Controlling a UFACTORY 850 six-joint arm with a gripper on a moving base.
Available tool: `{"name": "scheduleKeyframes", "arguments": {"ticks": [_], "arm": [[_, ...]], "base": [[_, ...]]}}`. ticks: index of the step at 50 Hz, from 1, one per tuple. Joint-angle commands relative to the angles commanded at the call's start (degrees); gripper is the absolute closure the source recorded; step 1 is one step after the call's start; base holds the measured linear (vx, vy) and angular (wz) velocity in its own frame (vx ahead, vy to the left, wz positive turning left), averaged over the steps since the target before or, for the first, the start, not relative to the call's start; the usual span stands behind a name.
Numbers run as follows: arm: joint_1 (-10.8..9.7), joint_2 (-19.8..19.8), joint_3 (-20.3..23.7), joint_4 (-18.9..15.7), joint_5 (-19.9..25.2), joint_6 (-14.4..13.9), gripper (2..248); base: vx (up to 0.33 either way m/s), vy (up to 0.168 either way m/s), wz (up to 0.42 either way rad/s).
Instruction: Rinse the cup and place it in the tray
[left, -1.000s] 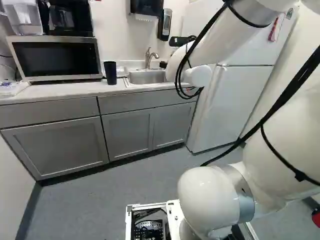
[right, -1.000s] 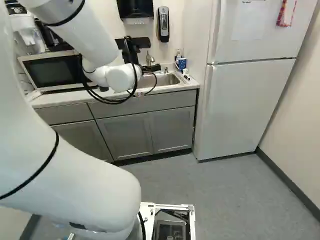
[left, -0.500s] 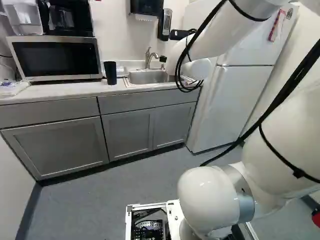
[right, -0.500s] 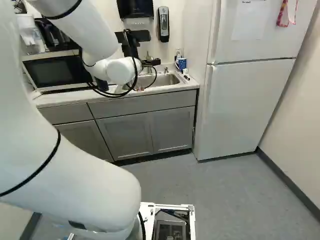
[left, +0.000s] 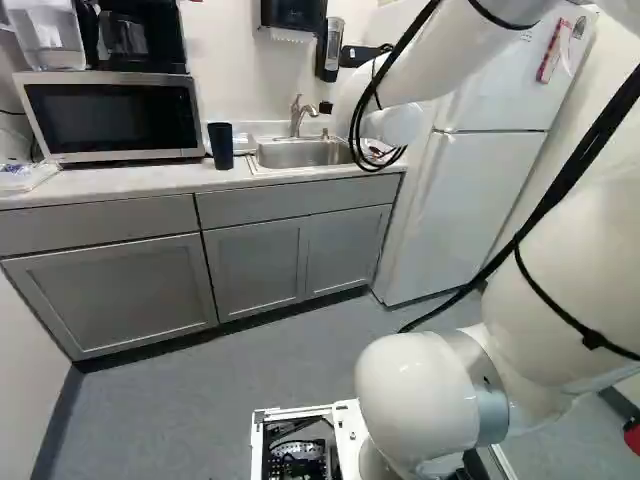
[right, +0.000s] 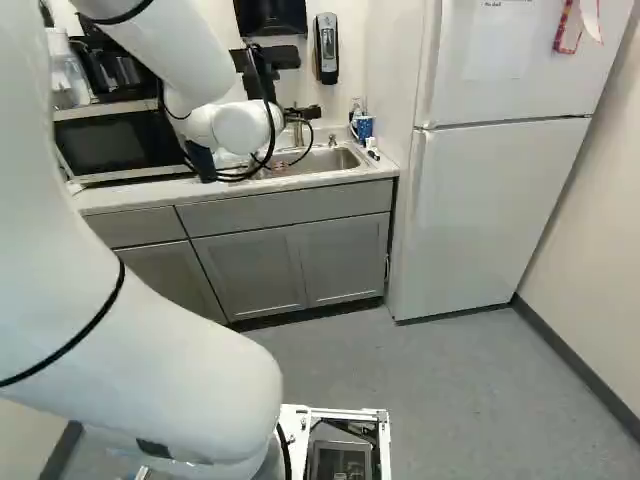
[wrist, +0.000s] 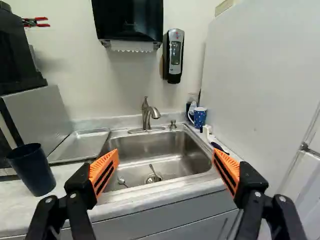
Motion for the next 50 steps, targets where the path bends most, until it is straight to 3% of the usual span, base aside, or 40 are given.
{"name": "scheduleKeyframes", "arguments": {"ticks": [50], "arm": [[0.00,-0.02,-0.74,0.00,-0.96,0.00,3]], "base": [[0.000,-0.004,-0.010]]}}
